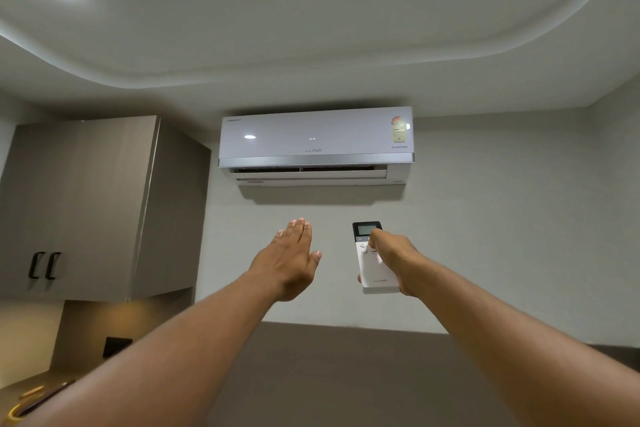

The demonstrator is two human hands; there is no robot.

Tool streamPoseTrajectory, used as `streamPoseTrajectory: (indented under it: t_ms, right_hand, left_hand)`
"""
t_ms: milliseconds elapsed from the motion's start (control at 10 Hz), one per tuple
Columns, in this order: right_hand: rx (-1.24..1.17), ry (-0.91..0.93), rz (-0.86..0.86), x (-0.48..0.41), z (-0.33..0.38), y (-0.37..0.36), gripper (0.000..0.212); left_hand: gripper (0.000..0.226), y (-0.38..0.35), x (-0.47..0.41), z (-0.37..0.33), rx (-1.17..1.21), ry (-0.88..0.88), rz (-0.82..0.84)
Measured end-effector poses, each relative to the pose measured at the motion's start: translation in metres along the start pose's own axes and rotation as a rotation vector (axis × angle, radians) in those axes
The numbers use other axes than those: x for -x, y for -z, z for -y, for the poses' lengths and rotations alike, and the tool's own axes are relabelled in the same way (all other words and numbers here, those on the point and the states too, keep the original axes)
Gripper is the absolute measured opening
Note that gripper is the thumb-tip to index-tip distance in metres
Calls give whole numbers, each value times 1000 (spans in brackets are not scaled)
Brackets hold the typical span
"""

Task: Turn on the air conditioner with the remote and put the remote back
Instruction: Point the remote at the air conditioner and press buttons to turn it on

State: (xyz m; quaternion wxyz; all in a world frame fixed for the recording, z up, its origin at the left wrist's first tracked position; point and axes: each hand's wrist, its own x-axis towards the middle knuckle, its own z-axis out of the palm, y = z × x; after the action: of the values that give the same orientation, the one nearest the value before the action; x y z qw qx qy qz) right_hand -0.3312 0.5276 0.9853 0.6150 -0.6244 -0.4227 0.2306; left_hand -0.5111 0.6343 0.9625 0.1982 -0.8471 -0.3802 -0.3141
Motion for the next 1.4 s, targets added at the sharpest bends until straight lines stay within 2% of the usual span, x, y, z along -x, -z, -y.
streamPoseTrajectory:
  t_ms: [1400]
  right_hand:
    - [-2,-5,7,-1,1,0,8]
  left_hand:
    - [66,-2,0,3,-32,-6,0]
